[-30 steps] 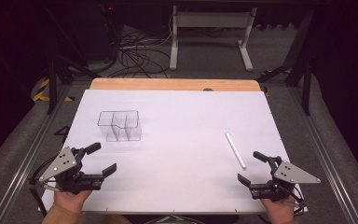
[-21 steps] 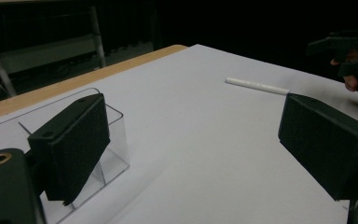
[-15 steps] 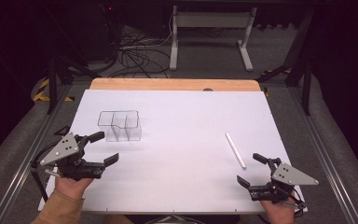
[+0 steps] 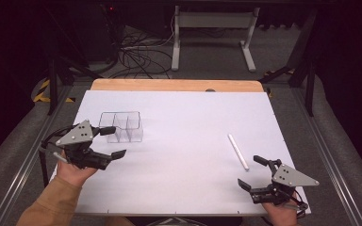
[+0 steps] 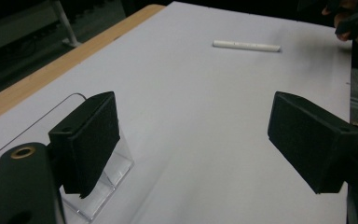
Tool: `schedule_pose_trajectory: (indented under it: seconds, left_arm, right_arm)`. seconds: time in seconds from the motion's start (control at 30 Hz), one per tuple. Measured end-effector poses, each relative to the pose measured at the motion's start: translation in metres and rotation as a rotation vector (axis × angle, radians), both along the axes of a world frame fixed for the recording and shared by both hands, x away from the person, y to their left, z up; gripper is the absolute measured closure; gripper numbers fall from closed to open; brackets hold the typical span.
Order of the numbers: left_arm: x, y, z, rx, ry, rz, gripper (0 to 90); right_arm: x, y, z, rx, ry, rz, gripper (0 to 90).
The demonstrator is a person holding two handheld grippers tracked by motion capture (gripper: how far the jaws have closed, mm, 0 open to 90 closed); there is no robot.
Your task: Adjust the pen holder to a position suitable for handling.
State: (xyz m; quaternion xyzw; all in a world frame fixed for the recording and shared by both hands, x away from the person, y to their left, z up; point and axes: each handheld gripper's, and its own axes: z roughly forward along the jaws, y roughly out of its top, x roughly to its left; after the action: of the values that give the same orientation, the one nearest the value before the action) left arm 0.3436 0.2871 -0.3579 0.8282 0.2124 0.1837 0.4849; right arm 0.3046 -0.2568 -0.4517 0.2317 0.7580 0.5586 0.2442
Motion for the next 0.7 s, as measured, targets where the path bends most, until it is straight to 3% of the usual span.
schedule_pose_trajectory:
  seconds: [0.4, 0.43, 0.47, 0.5, 0.57, 0.67, 0.7]
  left_arm:
    - [0.026, 0.004, 0.008, 0.132, 0.037, 0.050, 23.0]
    - [0.030, 0.005, 0.009, 0.160, 0.048, 0.057, 23.6]
    - [0.030, 0.005, 0.009, 0.160, 0.048, 0.057, 24.2]
    - [0.035, 0.006, 0.010, 0.197, 0.051, 0.066, 24.7]
    - [0.038, 0.007, 0.010, 0.211, 0.060, 0.070, 25.8]
    - [0.044, 0.009, 0.009, 0.248, 0.071, 0.092, 27.1]
    - [0.049, 0.011, 0.008, 0.270, 0.091, 0.119, 27.4]
  right_arm:
    - [0.000, 0.001, 0.000, -0.001, 0.002, 0.012, 6.5]
    - [0.000, 0.001, 0.000, 0.000, 0.003, 0.013, 6.5]
    - [0.000, 0.001, 0.000, 0.000, 0.003, 0.013, 6.5]
    - [0.000, 0.001, 0.000, -0.001, 0.004, 0.012, 6.5]
    - [0.000, 0.001, 0.000, -0.001, 0.004, 0.014, 6.5]
    - [0.000, 0.001, 0.000, -0.004, 0.002, 0.012, 6.5]
    - [0.001, 0.001, 0.000, -0.001, 0.004, 0.012, 6.5]
